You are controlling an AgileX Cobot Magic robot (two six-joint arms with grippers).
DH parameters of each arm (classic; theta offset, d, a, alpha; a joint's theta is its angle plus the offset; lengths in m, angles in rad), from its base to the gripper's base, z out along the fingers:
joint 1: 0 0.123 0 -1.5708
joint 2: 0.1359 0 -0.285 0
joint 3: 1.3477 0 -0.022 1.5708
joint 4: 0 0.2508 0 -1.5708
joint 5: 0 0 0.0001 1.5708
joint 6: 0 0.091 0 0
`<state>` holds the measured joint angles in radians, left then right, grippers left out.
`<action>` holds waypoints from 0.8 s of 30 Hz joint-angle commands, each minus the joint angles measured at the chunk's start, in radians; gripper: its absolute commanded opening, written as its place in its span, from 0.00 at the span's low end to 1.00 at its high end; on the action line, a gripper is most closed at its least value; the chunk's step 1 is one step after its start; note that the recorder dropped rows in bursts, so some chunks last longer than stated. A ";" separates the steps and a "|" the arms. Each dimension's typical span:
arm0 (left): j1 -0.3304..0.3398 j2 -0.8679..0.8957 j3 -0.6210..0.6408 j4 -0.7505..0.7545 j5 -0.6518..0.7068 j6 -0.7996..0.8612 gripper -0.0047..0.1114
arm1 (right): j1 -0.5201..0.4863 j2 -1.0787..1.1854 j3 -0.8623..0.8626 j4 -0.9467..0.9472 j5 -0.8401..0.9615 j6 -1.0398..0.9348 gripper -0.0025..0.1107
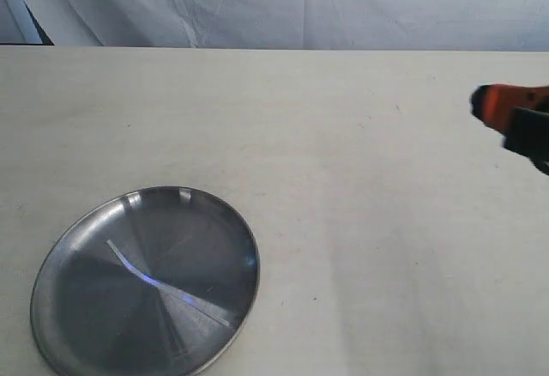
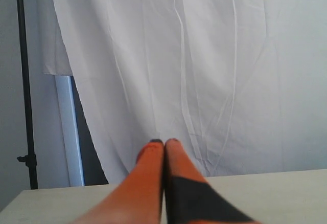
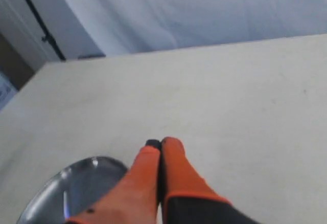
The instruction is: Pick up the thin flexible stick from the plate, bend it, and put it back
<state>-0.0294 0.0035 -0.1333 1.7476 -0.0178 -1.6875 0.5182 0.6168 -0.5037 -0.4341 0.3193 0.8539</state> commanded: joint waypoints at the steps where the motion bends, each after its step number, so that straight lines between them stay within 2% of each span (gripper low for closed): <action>1: 0.002 -0.004 0.006 -0.003 -0.001 -0.006 0.04 | -0.225 -0.254 0.201 0.130 -0.070 -0.017 0.02; 4: 0.002 -0.004 0.006 -0.003 -0.001 -0.006 0.04 | -0.377 -0.450 0.268 0.250 0.066 -0.101 0.02; 7: 0.002 -0.004 0.006 -0.003 -0.001 -0.006 0.04 | -0.513 -0.600 0.271 0.380 0.193 -0.320 0.02; 10: 0.002 -0.004 0.006 -0.003 -0.001 -0.006 0.04 | -0.627 -0.617 0.276 0.462 0.171 -0.504 0.02; 12: 0.002 -0.004 0.006 -0.007 -0.001 -0.006 0.04 | -0.658 -0.617 0.280 0.490 0.147 -0.580 0.02; 17: 0.002 -0.004 0.039 -0.003 -0.023 -0.006 0.04 | -0.638 -0.617 0.338 0.484 0.013 -0.707 0.02; 20: 0.002 -0.004 0.078 -0.003 -0.028 -0.006 0.04 | -0.604 -0.617 0.405 0.484 -0.094 -0.710 0.02; 24: 0.002 -0.004 0.133 -0.008 -0.030 -0.006 0.04 | -0.528 -0.617 0.487 0.527 -0.115 -0.705 0.02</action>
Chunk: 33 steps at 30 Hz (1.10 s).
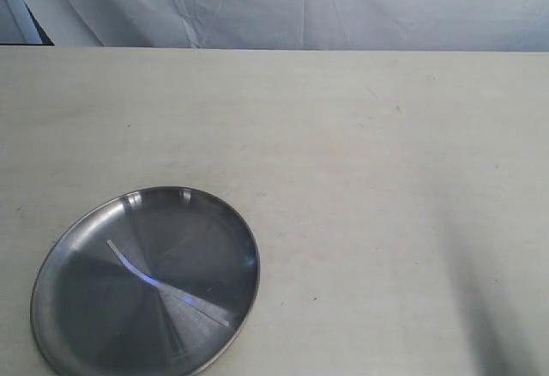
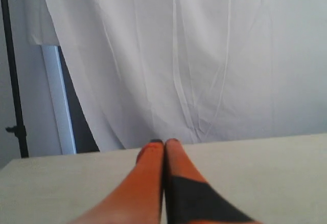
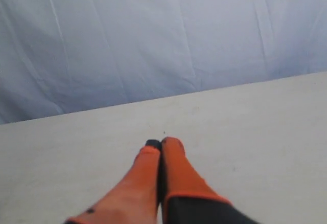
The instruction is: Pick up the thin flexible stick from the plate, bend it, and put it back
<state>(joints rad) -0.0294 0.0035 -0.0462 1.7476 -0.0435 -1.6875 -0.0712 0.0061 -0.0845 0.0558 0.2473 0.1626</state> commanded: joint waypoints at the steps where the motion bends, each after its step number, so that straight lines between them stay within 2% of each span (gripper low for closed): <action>1: 0.002 -0.004 0.046 -0.008 -0.005 -0.006 0.04 | 0.075 -0.006 0.084 0.050 -0.043 -0.014 0.02; 9: 0.002 -0.004 0.046 -0.003 -0.013 -0.002 0.04 | 0.094 -0.006 0.084 0.140 0.057 -0.014 0.02; 33: 0.002 -0.004 0.046 -0.003 -0.050 0.003 0.04 | 0.094 -0.006 0.084 0.140 0.057 -0.014 0.02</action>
